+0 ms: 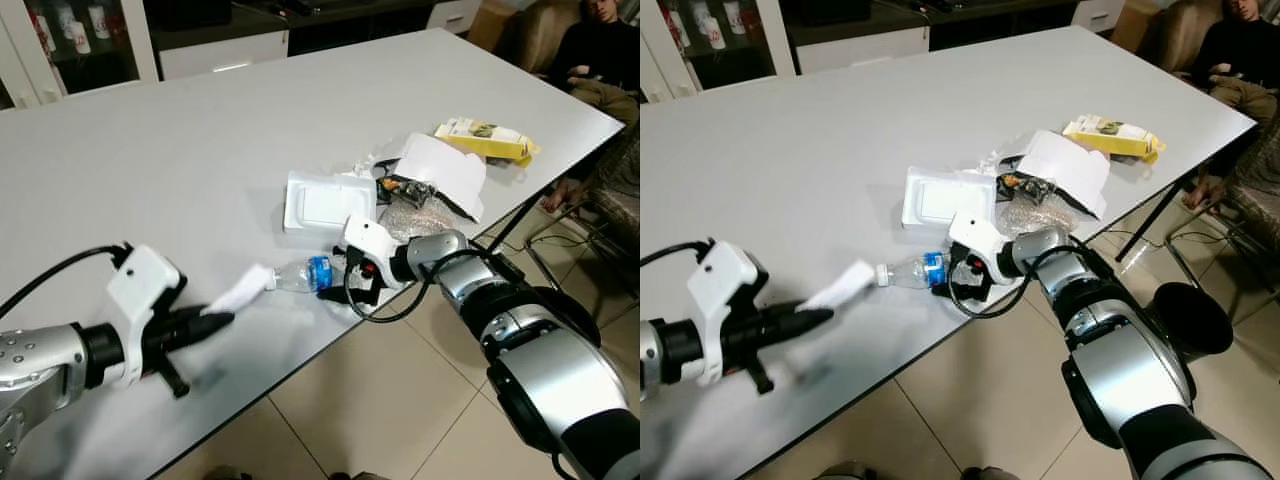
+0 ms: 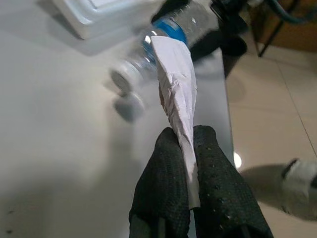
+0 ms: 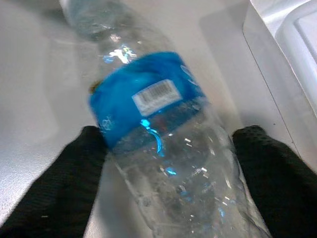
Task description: Picking trash to rubbish bin
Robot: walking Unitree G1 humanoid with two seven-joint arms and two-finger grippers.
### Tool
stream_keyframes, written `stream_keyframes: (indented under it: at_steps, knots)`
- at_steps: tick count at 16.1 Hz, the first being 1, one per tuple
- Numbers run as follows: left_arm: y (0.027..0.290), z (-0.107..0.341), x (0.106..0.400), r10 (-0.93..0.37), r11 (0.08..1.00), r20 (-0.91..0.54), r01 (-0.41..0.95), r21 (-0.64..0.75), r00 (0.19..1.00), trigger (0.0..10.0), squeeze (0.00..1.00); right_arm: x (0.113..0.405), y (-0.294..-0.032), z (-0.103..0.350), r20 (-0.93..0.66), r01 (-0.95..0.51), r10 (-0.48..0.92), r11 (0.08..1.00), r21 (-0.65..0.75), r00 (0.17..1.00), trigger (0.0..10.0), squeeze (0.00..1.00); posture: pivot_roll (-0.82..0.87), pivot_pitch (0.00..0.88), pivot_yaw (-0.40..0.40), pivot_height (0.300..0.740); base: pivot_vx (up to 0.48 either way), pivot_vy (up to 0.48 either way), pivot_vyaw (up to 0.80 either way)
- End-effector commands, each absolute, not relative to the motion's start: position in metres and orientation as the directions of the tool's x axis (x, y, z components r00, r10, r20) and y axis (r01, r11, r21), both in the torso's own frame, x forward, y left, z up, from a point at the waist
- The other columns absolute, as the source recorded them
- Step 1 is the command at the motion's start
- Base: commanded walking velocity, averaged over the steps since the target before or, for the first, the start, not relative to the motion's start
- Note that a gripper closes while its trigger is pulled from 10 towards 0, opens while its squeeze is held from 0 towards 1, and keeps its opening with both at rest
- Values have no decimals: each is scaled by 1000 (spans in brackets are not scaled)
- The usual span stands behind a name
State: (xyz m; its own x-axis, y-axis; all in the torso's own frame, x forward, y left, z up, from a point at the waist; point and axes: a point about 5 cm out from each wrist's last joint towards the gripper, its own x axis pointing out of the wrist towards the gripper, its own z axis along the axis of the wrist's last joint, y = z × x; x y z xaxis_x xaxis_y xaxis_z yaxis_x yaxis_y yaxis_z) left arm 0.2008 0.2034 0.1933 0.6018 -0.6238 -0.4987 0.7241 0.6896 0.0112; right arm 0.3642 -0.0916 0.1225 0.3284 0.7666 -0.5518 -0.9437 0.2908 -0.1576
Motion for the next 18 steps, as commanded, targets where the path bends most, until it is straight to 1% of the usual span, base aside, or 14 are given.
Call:
stream_keyframes:
  at_steps: [1, 4, 9, 11, 13, 14, 15, 16, 17, 18]
  knots:
    - [201, 191, 200, -645, 649, -519, 761, 15, 561, 0, 0, 370, -97, 132, -544, -933, 758, 310, -185, 360, 0, 0, 191, 44, -120, 740, 0, 0, 0]
    - [202, 189, 202, -649, 630, -532, 776, 26, 544, 0, 0, 371, -100, 134, -544, -929, 754, 318, -188, 369, 0, 0, 186, 33, -120, 740, 0, 0, 0]
    - [198, 183, 203, -675, 595, -532, 803, 15, 511, 0, 0, 373, -104, 139, -530, -927, 762, 331, -176, 373, 0, 0, 180, 15, -120, 740, 0, 0, 0]
    - [194, 181, 206, -689, 585, -524, 811, 7, 501, 0, 0, 374, -105, 142, -516, -930, 776, 332, -156, 363, 0, 0, 161, 0, -104, 740, 0, 0, 0]
    - [192, 178, 211, -693, 578, -522, 816, 10, 497, 0, 0, 374, -108, 141, -509, -925, 775, 349, -152, 376, 0, 0, 146, 0, -89, 740, 0, 0, 0]
    - [191, 177, 215, -694, 579, -517, 815, 12, 501, 0, 0, 375, -108, 145, -477, -919, 788, 370, -140, 390, 0, 0, 139, 0, -82, 740, 0, 0, 0]
    - [190, 176, 219, -688, 600, -501, 800, 14, 525, 0, 0, 378, -109, 152, -425, -910, 807, 392, -133, 410, 0, 0, 129, 0, -75, 740, 0, 0, 0]
    - [190, 174, 226, -663, 652, -471, 758, 21, 583, 0, 0, 382, -110, 165, -325, -896, 836, 429, -115, 442, 0, 0, 116, 0, -65, 740, 0, 0, 0]
    - [191, 169, 235, -610, 726, -432, 687, 29, 664, 0, 0, 385, -114, 175, -233, -872, 841, 473, -126, 489, 0, 0, 88, 0, -49, 740, 0, 0, 0]
    - [187, 161, 243, -552, 794, -396, 608, 20, 734, 0, 0, 384, -123, 176, -150, -823, 811, 546, -158, 566, 0, 0, 76, 0, -43, 740, 0, 0, 0]
